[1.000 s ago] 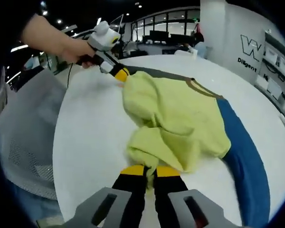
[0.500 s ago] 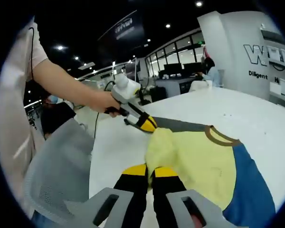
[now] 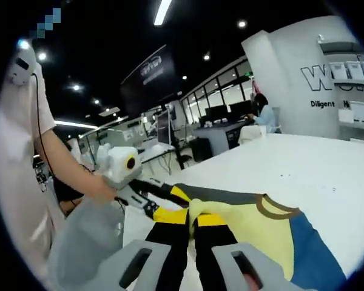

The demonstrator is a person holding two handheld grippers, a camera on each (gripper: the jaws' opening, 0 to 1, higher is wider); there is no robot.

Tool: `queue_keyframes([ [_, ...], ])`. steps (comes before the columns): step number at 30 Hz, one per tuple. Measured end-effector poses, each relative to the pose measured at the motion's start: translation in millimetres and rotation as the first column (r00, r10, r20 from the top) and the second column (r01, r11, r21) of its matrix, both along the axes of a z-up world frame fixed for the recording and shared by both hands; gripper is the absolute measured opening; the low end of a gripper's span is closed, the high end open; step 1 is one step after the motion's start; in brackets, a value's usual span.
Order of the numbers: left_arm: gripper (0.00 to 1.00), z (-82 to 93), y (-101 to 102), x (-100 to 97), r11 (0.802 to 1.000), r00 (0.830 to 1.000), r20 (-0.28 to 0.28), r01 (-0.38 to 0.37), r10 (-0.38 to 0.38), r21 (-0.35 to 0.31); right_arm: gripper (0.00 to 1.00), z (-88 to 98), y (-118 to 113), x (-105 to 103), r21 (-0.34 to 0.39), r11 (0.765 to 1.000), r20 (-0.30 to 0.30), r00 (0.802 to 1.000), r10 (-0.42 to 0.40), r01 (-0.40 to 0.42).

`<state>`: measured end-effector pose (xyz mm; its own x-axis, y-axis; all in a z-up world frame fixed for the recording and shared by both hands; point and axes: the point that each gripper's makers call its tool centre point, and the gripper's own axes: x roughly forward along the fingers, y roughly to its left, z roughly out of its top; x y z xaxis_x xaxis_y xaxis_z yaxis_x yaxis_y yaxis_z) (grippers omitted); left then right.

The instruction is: Fold the garment on the visible template until the final outline fits inside the template.

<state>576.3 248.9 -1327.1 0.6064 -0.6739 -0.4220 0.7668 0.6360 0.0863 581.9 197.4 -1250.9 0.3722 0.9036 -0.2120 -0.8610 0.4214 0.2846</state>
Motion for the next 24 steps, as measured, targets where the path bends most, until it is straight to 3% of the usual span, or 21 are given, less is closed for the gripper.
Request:
queue_keyframes([
  [2,0.26,-14.7,-15.9,-12.9,0.997,0.997,-0.032,0.073,-0.072,0.033,0.0,5.9,3.0,0.6,0.012,1.0,0.004,1.0,0.0,0.0],
  [3,0.26,-20.2,-18.1,-14.2,0.997,0.997,-0.044,0.063,-0.061,0.045,0.0,8.3,5.0,0.8,0.016,1.0,0.006,1.0,0.0,0.0],
  [4,0.28,-24.4,-21.5,-15.5,0.995,0.996,-0.044,0.076,-0.073,0.059,0.0,9.8,6.8,0.5,0.017,1.0,0.007,1.0,0.001,-0.002],
  [5,0.29,-27.5,-21.4,-11.9,0.991,0.997,-0.005,0.078,-0.078,0.108,0.0,11.7,9.5,-0.6,0.02,1.0,0.007,1.0,0.008,-0.008],
  [7,0.29,-34.0,-25.0,-6.2,0.995,0.998,-0.046,0.046,-0.043,0.089,0.0,14.6,12.6,-2.0,0.029,1.0,0.005,1.0,0.01,-0.01],
  [9,0.28,-36.2,-23.9,5.0,0.992,1.0,-0.016,0.011,-0.009,0.123,0.0,16.6,15.8,-3.0,0.04,0.999,0.003,1.0,0.013,-0.013],
  [13,0.29,-39.1,-20.4,20.8,0.991,0.998,-0.026,-0.05,0.054,0.127,0.0,16.8,17.6,-3.8,0.042,0.999,-0.001,1.0,0.012,-0.012],
  [18,0.19,-53.8,-12.3,26.6,0.982,0.996,-0.057,-0.057,0.068,0.18,0.0,23.8,17.7,-4.7,0.075,0.997,-0.014,1.0,0.009,-0.008],
  [19,0.08,-52.8,-11.4,26.4,0.981,0.997,-0.05,-0.052,0.063,0.187,0.0,24.4,16.8,-4.2,0.077,0.997,-0.013,1.0,0.006,-0.005],
  [20,0.04,-51.8,-10.5,26.4,0.98,0.997,-0.048,-0.047,0.058,0.191,0.0,24.8,14.7,-2.3,0.079,0.997,-0.017,1.0,-0.001,0.002],
  [24,0.01,-41.4,-2.1,25.0,0.982,0.998,-0.045,-0.034,0.043,0.185,0.0,25.4,6.8,4.3,0.084,0.996,-0.028,0.999,-0.028,0.03],
])
